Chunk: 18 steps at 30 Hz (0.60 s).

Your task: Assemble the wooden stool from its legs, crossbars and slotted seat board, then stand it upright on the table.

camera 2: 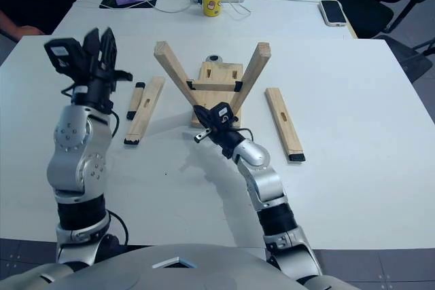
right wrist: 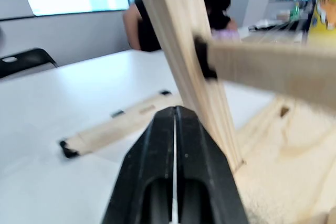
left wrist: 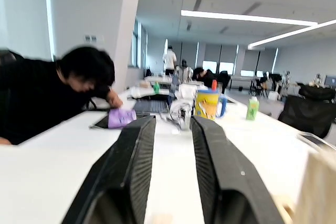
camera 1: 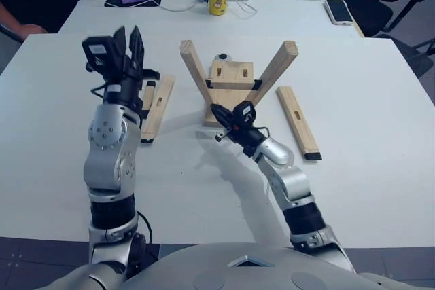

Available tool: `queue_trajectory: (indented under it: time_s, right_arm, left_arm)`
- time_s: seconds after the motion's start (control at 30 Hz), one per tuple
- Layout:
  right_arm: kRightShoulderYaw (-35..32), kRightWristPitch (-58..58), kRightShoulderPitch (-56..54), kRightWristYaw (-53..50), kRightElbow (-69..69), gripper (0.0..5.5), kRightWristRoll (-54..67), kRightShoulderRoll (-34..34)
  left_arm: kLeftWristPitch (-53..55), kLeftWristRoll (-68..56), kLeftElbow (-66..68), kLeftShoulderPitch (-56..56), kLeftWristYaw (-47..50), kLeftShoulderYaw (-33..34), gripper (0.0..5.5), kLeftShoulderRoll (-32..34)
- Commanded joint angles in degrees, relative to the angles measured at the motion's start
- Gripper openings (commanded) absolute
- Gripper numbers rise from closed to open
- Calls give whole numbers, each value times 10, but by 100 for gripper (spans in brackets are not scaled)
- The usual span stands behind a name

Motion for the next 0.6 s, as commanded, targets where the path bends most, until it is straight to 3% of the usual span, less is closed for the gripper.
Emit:
queue_trajectory:
  time_s: [0.03, 0.17, 0.4, 0.6]
  right_arm:
    - [-55, 64, 68, -15, -87, 0, 29, -46]
    - [-133, 78, 106, -22, -131, 0, 63, -74]
    - [-228, 69, 44, -157, -123, 0, 39, -45]
    - [-222, 66, -75, -250, -103, 0, 26, 11]
  left_arm:
    - [16, -2, -17, 39, -6, -15, 66, -13]
    - [20, 9, -34, 63, -4, -22, 3, -15]
    - [21, 22, -20, 27, 1, -13, 3, -15]
    - [31, 20, 16, -53, -22, -37, 3, -21]
